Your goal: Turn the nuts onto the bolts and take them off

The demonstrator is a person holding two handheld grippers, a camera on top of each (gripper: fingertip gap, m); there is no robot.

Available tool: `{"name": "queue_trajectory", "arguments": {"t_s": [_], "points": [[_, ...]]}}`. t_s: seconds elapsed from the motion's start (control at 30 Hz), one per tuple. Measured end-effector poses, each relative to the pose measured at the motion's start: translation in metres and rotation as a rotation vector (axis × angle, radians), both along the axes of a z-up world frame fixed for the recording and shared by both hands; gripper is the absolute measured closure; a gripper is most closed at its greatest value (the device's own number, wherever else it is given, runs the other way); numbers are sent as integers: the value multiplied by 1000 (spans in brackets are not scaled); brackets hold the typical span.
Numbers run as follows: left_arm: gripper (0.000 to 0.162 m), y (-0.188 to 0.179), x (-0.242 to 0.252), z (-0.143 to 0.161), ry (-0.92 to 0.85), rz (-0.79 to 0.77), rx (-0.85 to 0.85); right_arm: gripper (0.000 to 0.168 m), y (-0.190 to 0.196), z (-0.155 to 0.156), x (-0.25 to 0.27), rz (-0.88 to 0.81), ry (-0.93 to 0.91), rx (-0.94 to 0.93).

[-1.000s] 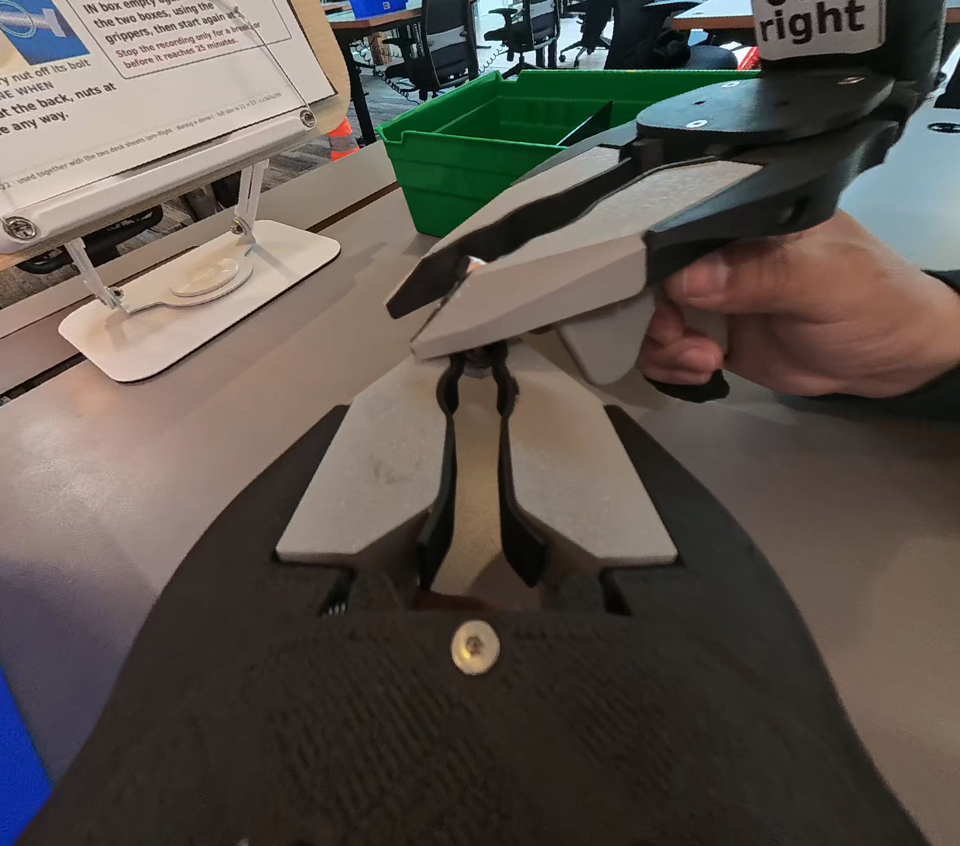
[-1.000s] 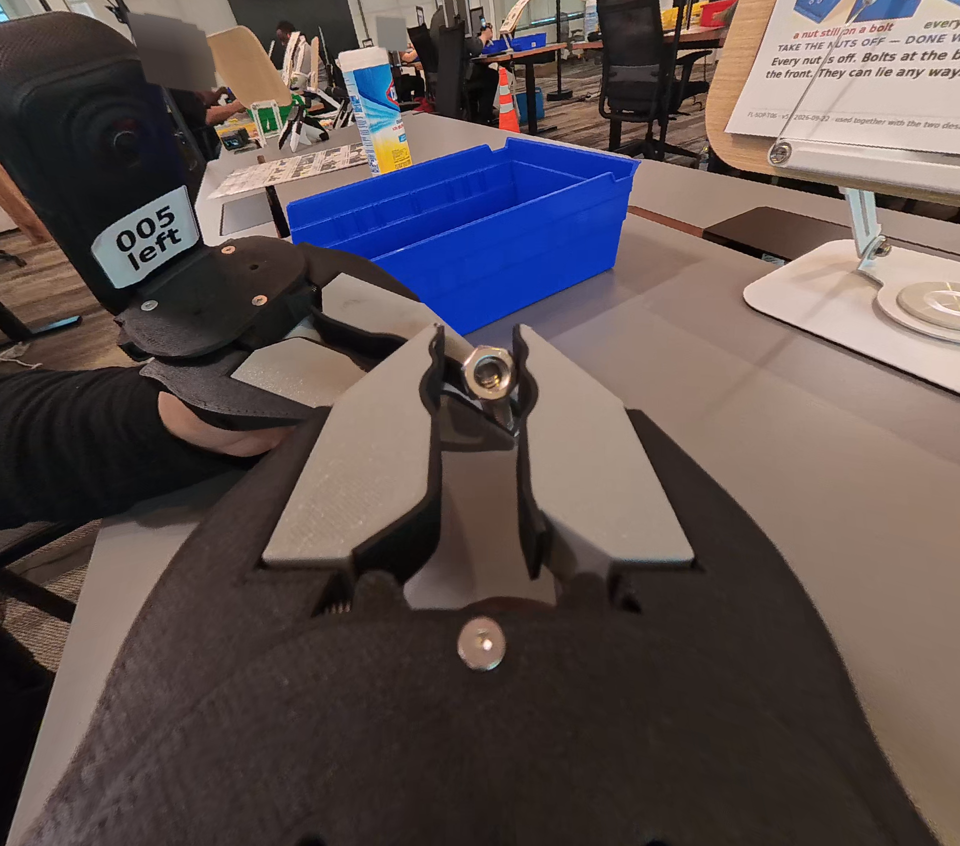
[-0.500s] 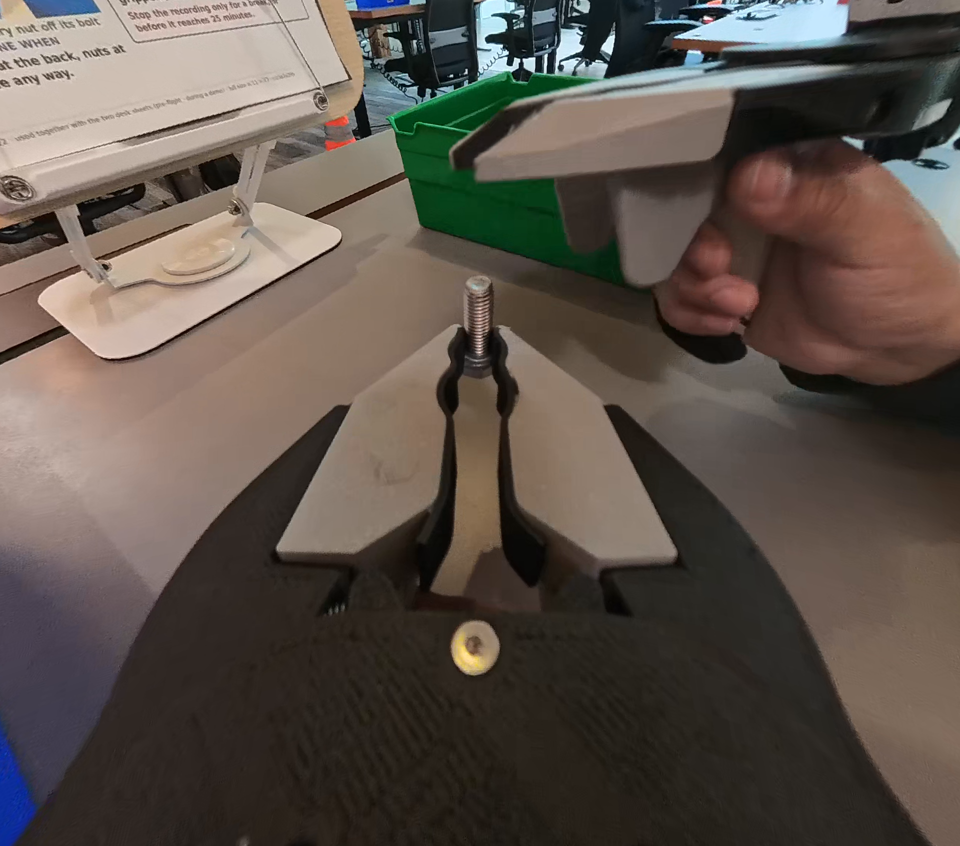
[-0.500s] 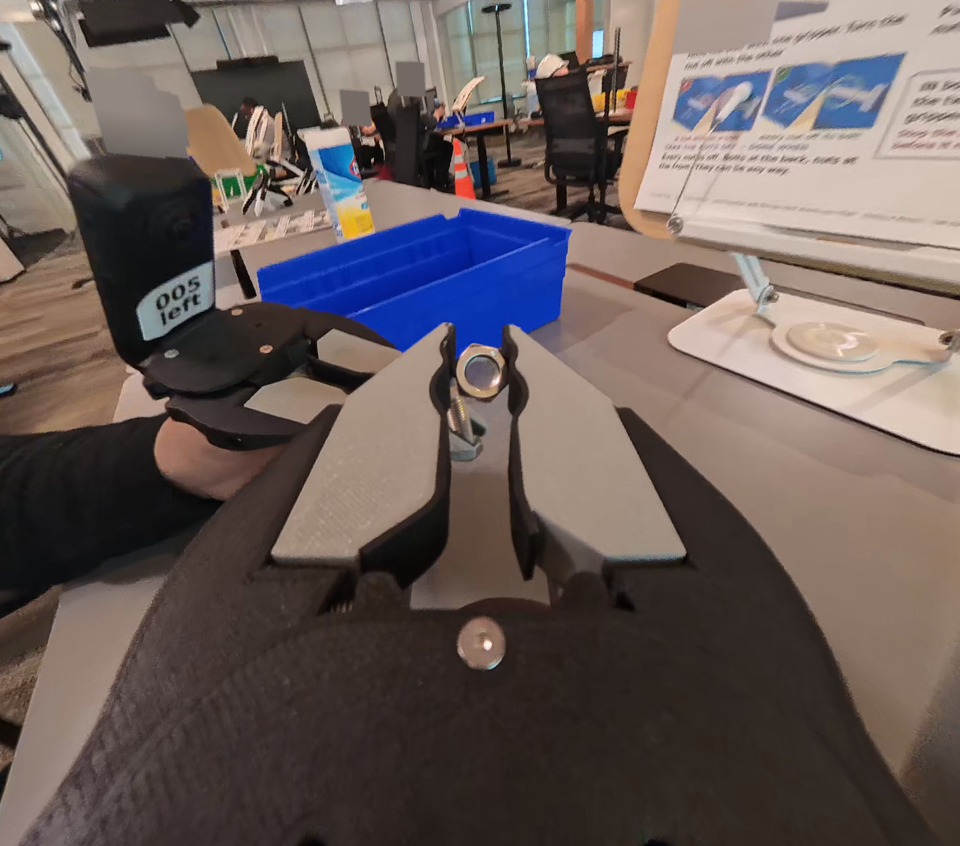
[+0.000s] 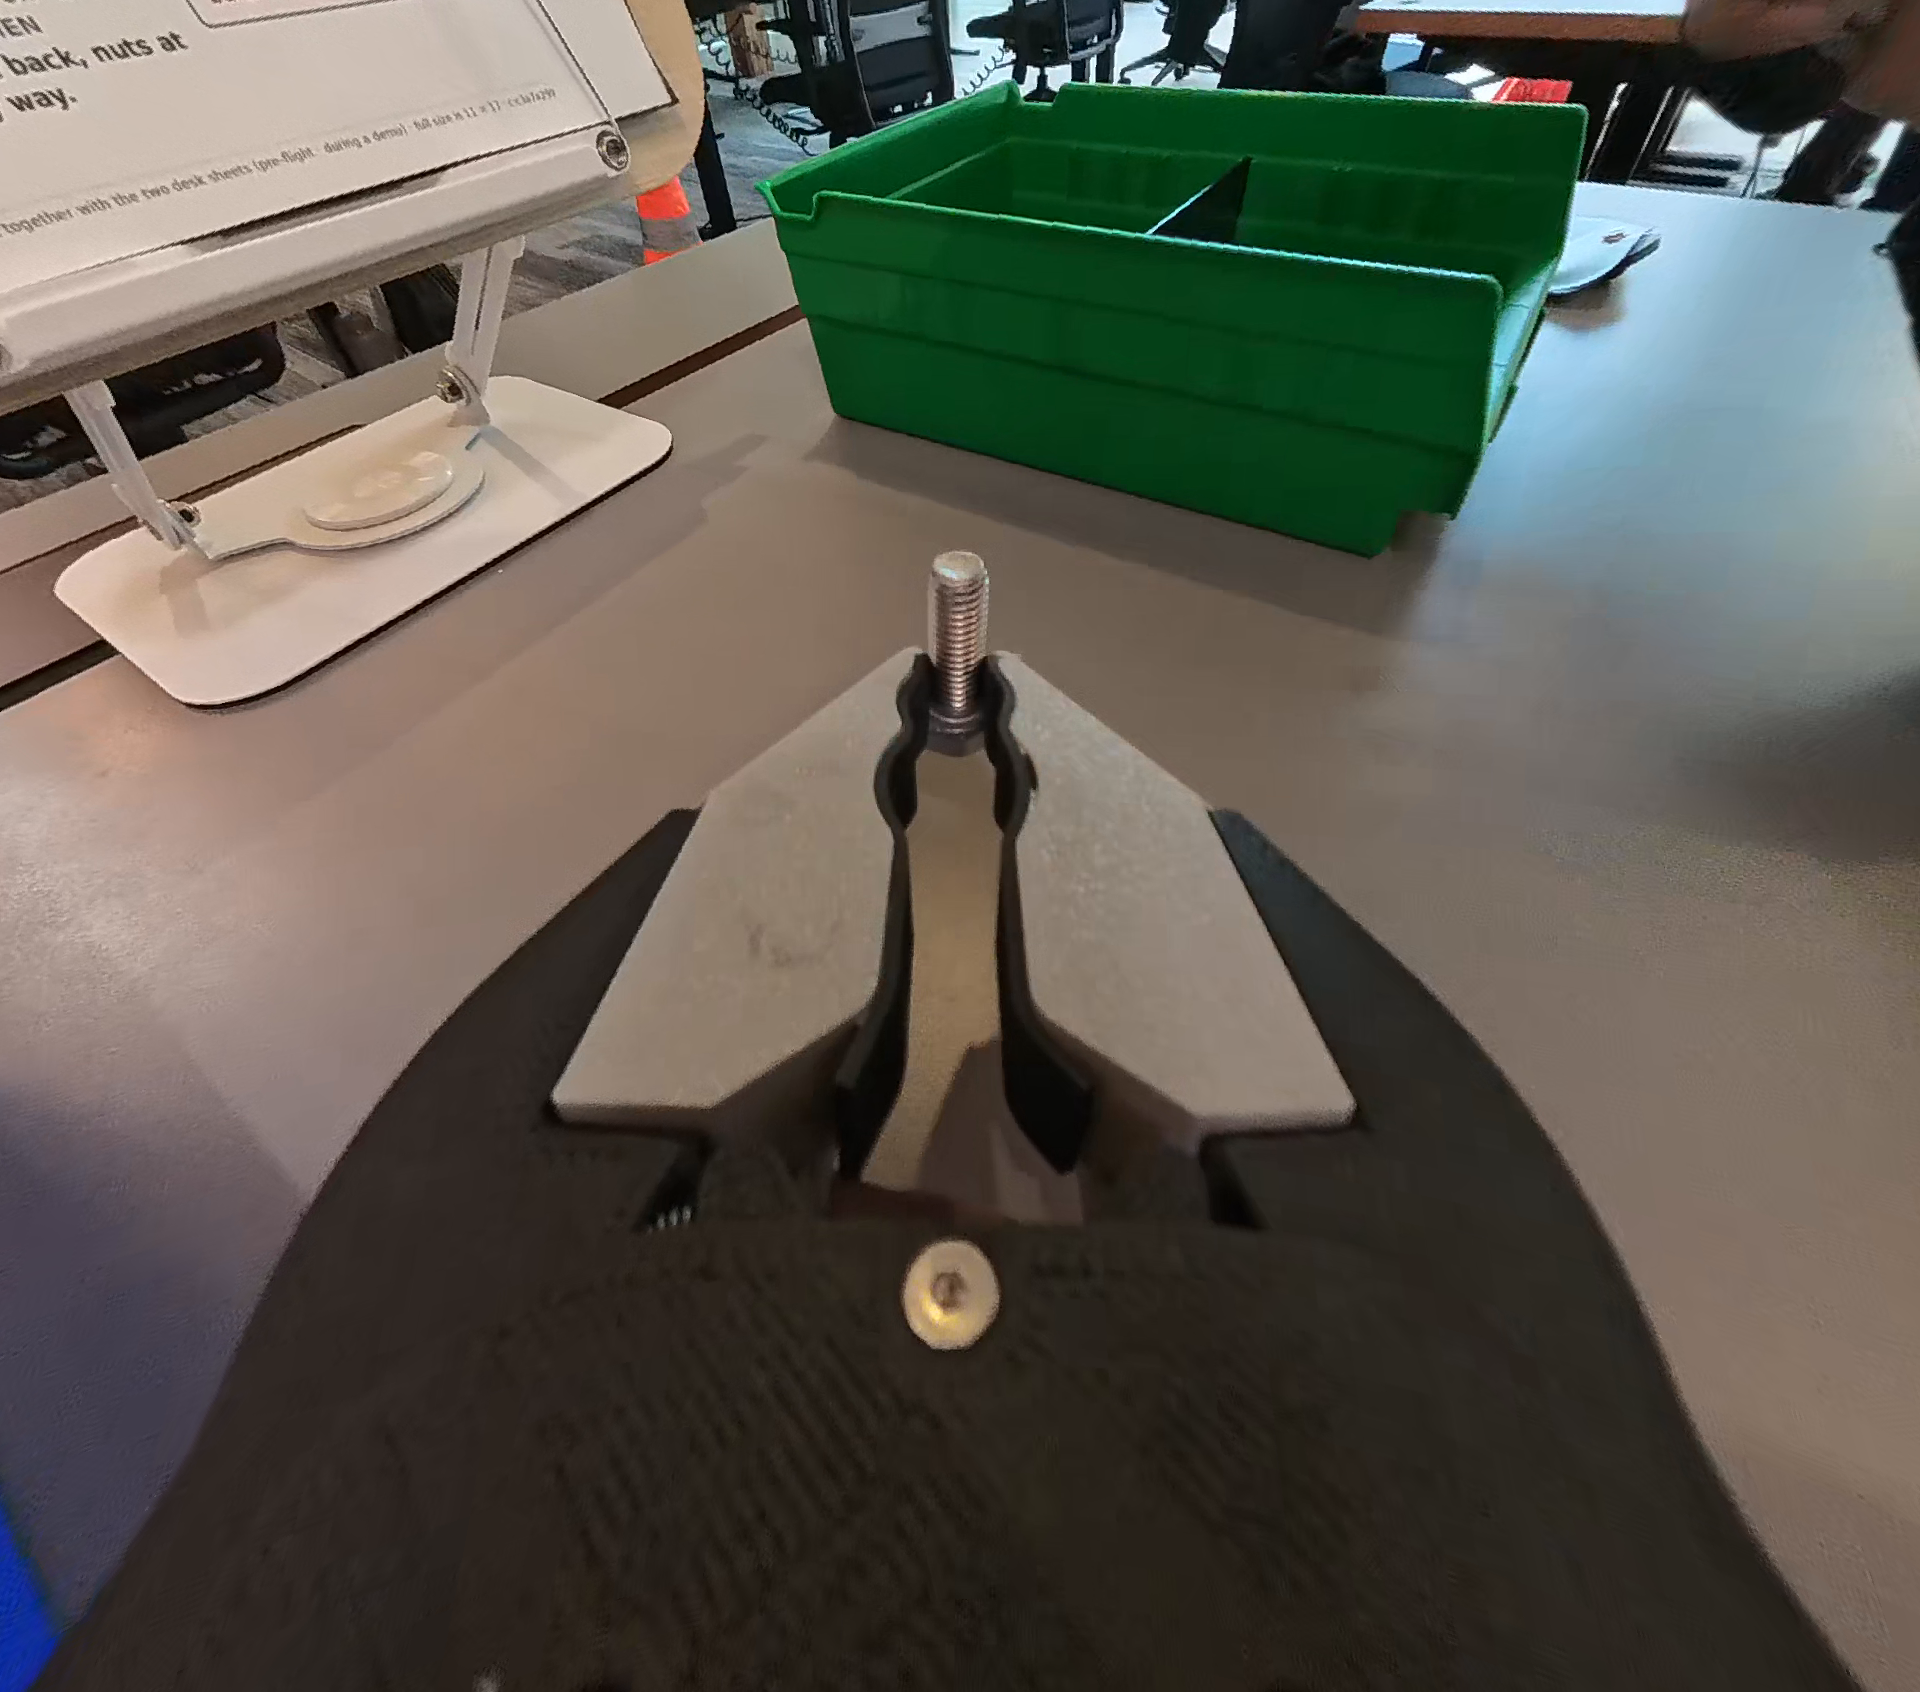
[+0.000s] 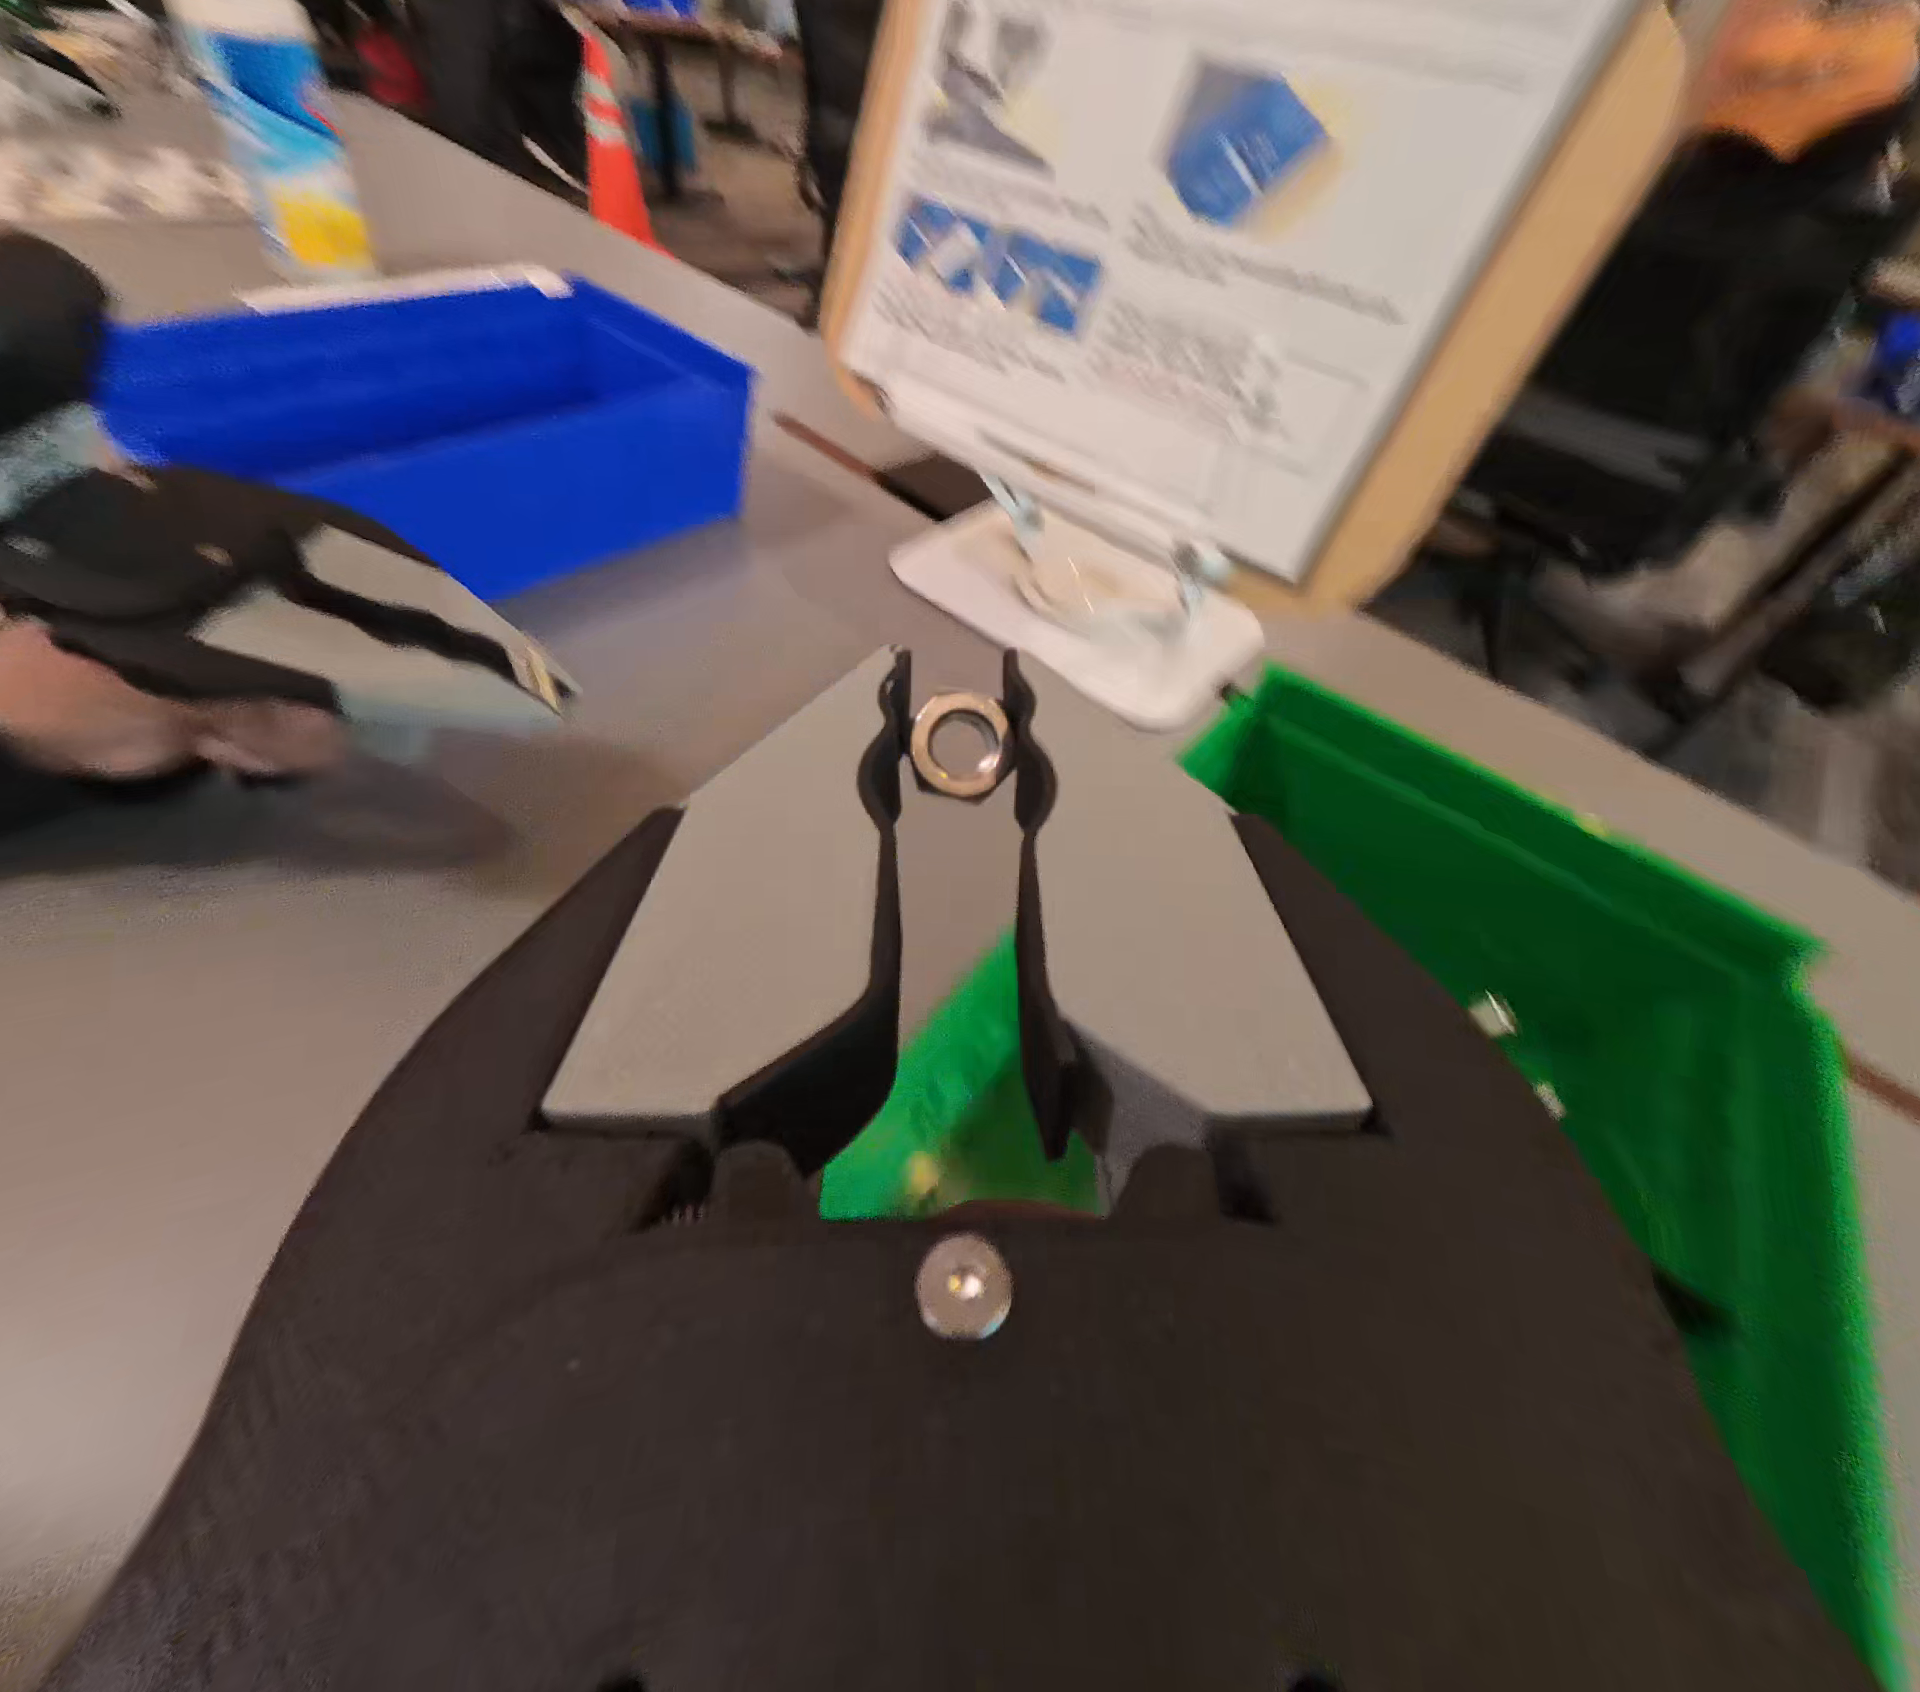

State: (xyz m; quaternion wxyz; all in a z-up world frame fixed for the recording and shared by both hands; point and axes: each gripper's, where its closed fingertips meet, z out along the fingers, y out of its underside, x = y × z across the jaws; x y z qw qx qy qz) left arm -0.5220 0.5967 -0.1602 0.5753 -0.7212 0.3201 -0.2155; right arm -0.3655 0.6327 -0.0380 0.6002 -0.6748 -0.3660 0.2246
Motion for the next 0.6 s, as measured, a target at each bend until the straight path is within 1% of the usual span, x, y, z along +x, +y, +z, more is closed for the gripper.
{"name": "queue_trajectory", "arguments": {"t_s": [0.1,0.17,0.23,0.27,0.3,0.33,0.4,0.47,0.53,0.6], "points": [[155,1,2,-3,2,-4,-9,154,21,-46,55,-116,-100,-177],[155,0,4,-5,8,-11,-14,154,31,-89,82,-182,-195,-354],[155,-1,7,-8,20,-19,-18,153,33,-134,102,-246,-292,-534],[155,-1,9,-10,25,-23,-19,152,33,-151,108,-268,-327,-604],[155,-2,10,-12,31,-27,-23,151,32,-164,113,-285,-354,-657],[155,-2,10,-12,33,-28,-24,146,33,-173,116,-303,-375,-683],[155,-2,10,-14,34,-27,-25,136,39,-175,119,-335,-375,-678],[155,-1,10,-14,31,-24,-25,137,42,-162,114,-324,-320,-629],[155,-2,10,-13,25,-29,-21,138,45,-133,99,-268,-237,-509],[155,-2,10,-11,18,-29,-12,139,34,-95,63,-103,-111,-372]]}}
